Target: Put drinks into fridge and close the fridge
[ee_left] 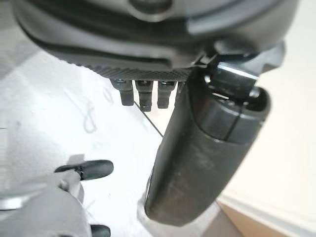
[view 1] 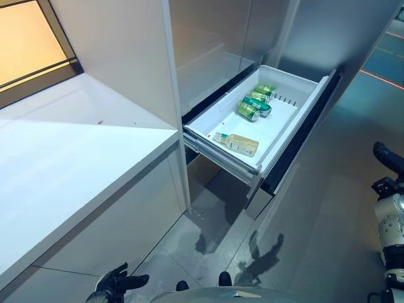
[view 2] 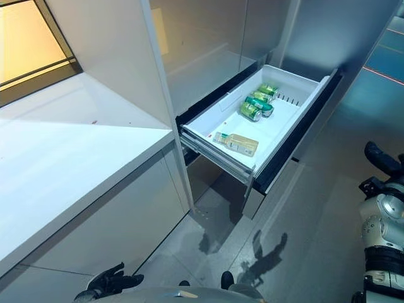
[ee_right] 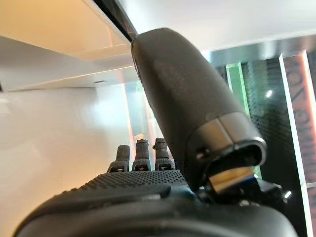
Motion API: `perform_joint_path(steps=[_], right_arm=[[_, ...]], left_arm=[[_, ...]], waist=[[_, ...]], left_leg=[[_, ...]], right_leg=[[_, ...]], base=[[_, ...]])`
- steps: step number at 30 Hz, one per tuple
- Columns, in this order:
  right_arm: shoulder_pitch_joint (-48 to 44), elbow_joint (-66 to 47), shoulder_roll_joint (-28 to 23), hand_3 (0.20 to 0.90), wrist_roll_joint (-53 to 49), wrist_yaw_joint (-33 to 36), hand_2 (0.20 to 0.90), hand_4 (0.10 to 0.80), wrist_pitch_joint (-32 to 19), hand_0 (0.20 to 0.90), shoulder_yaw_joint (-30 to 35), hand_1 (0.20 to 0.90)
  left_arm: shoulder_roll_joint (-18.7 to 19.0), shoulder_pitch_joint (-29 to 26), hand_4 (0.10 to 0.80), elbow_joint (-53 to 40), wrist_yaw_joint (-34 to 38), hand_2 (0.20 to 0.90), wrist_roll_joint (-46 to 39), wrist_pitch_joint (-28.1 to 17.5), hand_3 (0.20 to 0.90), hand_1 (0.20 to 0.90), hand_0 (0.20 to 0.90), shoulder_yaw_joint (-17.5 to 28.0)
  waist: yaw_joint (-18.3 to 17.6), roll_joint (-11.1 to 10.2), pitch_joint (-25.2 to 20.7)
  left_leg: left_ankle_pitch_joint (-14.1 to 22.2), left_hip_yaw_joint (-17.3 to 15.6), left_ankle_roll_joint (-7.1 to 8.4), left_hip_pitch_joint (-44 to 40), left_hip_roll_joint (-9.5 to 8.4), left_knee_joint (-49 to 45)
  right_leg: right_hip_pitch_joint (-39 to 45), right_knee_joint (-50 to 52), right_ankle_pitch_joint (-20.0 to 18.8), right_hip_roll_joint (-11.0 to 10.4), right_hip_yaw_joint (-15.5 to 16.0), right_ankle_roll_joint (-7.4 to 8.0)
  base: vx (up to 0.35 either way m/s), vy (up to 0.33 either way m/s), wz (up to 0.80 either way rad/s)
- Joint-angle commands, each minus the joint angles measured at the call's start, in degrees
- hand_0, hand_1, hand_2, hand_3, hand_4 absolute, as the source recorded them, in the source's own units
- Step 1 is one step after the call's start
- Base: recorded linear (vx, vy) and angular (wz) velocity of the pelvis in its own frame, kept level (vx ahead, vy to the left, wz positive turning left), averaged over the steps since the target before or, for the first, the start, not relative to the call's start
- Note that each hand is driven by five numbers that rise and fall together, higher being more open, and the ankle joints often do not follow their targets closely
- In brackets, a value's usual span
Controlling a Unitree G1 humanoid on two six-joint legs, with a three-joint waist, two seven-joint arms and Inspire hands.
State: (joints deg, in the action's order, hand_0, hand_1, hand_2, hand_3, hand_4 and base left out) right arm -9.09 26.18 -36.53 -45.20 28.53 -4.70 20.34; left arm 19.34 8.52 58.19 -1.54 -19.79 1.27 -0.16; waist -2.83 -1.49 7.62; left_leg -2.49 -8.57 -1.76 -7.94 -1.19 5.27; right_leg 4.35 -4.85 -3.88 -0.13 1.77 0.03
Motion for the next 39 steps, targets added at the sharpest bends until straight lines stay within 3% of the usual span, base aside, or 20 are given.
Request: perform_joint_path(steps=[1,9,14,19,25,31,39], right_arm=[[-5.0,-1.3,-3.4,0.9,-0.7,-0.7,0.9,0.8,-7.8,0.9,5.1,0.9],[-7.2,1.2,-4.1,0.9,-1.1,-2.3,0.9,0.8,-8.0,0.9,3.4,0.9],[-9.0,0.8,-3.8,0.9,-3.3,-5.1,0.9,0.8,-9.6,0.9,1.1,0.9],[-10.4,1.2,-4.7,0.9,-5.6,-11.1,0.9,0.8,-9.0,0.9,0.2,0.9],[-10.6,0.4,-3.6,0.9,-11.0,-23.1,0.9,0.8,-5.0,0.9,-1.4,0.9],[-10.0,-3.0,-0.6,0.9,-19.2,-32.0,0.9,0.8,-0.6,0.9,-3.0,0.9],[-22.3,-0.4,-1.2,0.9,-22.6,-31.5,0.9,0.8,0.5,0.9,-7.1,0.9]], left_arm=[[3.8,-2.0,0.8,0.3,-0.4,0.9,-0.5,-2.2,0.9,0.9,0.9,0.5],[2.3,-4.7,0.8,-2.6,-0.5,0.9,-5.0,-3.4,0.9,0.9,0.9,-1.5],[1.9,-6.5,0.8,-5.7,1.1,0.9,-6.7,-3.3,0.9,0.9,0.9,-2.6],[1.8,-6.3,0.8,-5.5,2.8,0.9,-6.5,-3.2,0.9,0.9,0.9,-1.8],[1.1,-4.0,0.8,-3.5,5.1,0.9,-4.9,-4.4,0.9,0.9,0.9,0.2],[2.5,-4.0,0.8,-4.7,3.6,0.9,-5.0,-4.9,0.9,0.9,0.9,1.2],[2.2,-7.3,0.8,-6.9,3.1,0.9,-8.8,-6.8,0.9,0.9,0.9,-3.7]], waist=[[2.1,0.1,-1.0],[2.6,1.0,0.6],[3.5,0.9,3.9],[4.3,0.6,6.4],[5.2,-0.4,8.2],[6.4,-2.0,10.5],[8.3,-0.4,14.3]], left_leg=[[9.3,4.7,-2.99,1.4,-1.53,-5.2],[8.7,5.2,-2.73,3.7,-1.4,-5.9],[8.8,4.9,-2.83,8.5,-1.3,-10.2],[10.5,4.5,-2.55,12.0,-1.18,-16.7],[14.1,4.4,-2.5,15.1,-1.41,-26.2],[16.5,5.3,-3.42,20.0,-1.57,-33.6],[13.7,7.5,-3.57,23.7,-2.27,-32.3]], right_leg=[[-3.5,11.9,6.5,-3.5,1.6,4.63],[-5.4,13.2,7.7,-3.5,2.9,3.92],[-7.9,14.5,7.7,-3.1,3.0,2.99],[-9.1,16.5,8.2,-3.1,4.0,1.73],[-10.2,22.0,10.4,-3.2,4.8,-0.32],[-14.3,29.0,11.4,-3.0,5.0,-0.47],[-20.0,32.8,11.3,-3.2,5.7,0.01]], base=[[0.0,-0.053,0.15],[-0.043,-0.026,0.04],[-0.142,-0.07,0.1],[-0.075,-0.044,0.03],[0.043,-0.018,0.03],[-0.001,-0.047,0.05],[-0.147,0.088,0.0]])
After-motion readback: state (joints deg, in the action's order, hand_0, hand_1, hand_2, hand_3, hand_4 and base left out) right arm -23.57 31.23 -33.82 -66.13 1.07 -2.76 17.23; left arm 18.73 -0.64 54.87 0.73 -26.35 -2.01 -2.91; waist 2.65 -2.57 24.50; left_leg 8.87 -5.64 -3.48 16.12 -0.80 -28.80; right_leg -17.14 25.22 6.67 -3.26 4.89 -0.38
